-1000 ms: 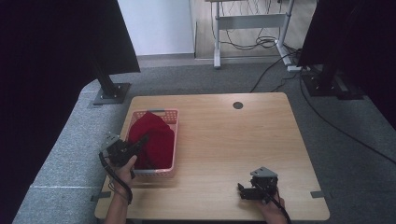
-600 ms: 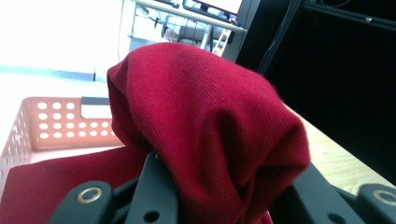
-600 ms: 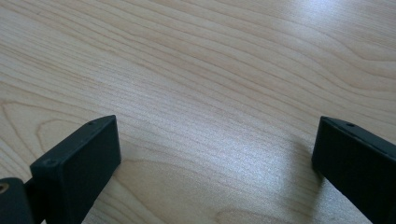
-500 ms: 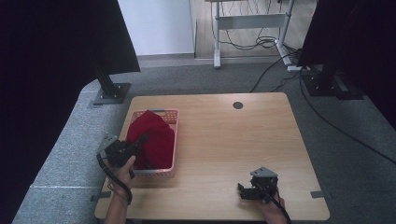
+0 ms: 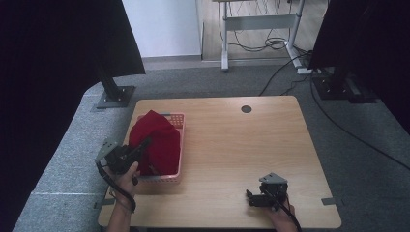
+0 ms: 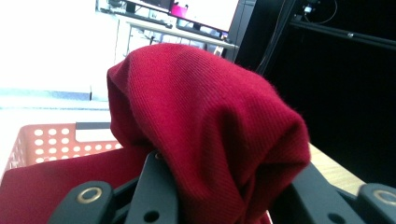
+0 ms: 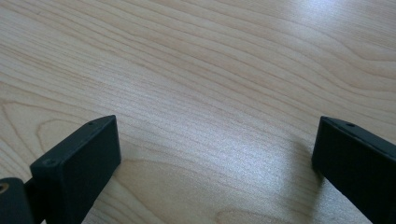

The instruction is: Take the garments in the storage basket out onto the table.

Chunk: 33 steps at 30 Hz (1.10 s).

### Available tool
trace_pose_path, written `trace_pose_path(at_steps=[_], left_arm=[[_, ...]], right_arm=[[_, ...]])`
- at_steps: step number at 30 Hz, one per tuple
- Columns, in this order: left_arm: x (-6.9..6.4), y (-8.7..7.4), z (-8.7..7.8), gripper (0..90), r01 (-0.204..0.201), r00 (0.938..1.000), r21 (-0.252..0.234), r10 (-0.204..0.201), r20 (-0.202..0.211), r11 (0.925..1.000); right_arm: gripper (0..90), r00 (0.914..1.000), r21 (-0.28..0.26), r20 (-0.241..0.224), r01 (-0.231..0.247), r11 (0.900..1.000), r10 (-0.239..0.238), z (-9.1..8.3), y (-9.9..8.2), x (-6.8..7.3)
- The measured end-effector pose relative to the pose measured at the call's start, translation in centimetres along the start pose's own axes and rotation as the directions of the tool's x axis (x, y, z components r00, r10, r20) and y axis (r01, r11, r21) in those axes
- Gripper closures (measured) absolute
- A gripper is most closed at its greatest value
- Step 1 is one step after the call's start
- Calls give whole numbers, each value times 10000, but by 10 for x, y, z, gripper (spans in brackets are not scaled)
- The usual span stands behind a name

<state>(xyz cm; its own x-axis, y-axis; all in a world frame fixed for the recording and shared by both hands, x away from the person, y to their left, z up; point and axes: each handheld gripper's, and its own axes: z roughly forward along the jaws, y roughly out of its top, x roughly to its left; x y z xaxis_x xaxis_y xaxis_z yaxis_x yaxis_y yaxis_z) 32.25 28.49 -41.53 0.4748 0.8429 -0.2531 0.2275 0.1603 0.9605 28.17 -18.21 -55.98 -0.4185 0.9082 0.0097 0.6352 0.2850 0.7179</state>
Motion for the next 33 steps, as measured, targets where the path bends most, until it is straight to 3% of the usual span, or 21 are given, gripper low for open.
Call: trace_pose_path(at_steps=[18,33], left_arm=[[-7,8,-7,714,-206,9997,-239,209,104,9995],[-7,15,-14,714,-95,10000,-445,96,18,9990]], right_arm=[[9,10000,0,1,-1,10000,1,0,0,0],[9,10000,-1,-57,51,10000,-51,0,0,0]])
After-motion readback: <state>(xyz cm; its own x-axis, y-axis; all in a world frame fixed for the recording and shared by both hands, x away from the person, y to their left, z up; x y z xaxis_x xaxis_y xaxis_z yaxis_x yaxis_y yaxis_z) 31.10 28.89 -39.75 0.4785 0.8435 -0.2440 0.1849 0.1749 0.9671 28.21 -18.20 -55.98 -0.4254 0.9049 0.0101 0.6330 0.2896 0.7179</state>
